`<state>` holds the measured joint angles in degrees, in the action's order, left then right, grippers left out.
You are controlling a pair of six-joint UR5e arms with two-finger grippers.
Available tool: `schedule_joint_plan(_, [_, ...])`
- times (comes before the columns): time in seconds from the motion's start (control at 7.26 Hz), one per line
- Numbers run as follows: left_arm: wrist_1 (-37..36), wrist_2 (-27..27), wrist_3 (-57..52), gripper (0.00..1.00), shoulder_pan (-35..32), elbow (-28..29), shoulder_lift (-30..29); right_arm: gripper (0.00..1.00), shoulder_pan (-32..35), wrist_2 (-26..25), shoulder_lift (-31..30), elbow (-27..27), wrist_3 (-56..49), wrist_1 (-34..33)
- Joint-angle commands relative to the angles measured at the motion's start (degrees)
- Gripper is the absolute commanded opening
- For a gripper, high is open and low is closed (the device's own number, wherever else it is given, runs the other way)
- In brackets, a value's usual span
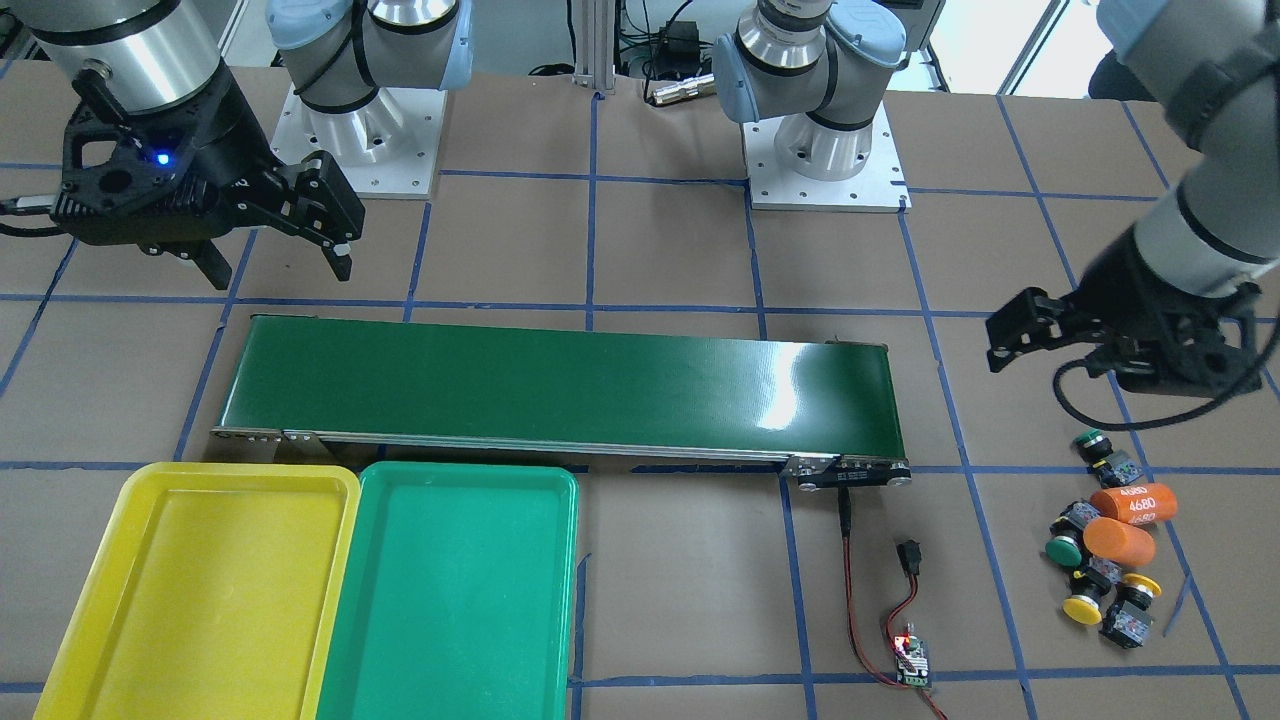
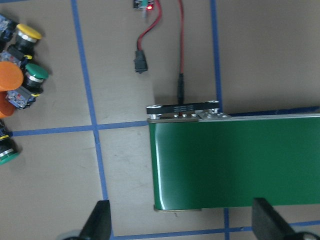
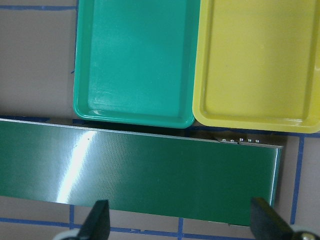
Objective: Sort buttons by color to trays
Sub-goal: 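Lower the left gripper and grasp the orange cylinder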
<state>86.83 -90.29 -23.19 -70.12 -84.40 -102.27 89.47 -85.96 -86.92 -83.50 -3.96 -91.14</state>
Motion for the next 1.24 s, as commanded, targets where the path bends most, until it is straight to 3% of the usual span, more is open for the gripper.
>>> schedule_joint_plan(0.0, [-6.9,0.0,-19.2,1.0,6.4,2.6,-9.3,1.0,0.0,0.0,0.0,0.0,0.0,0.0])
schedule_joint_plan(0.41, [-20.5,0.2,-43.8,1.0,7.3,4.0,-19.3,1.0,0.0,-0.1,0.0,0.0,0.0,0.0])
schedule_joint_plan(0.83, [-20.3,0.2,-66.5,1.0,10.2,7.1,-24.4,1.0,0.0,0.0,0.0,-0.1,0.0,0.0])
schedule_joint_plan(1.1, [-18.7,0.0,-67.9,1.0,11.6,5.8,-24.8,1.0,0.1,0.0,0.0,0.0,0.0,0.0])
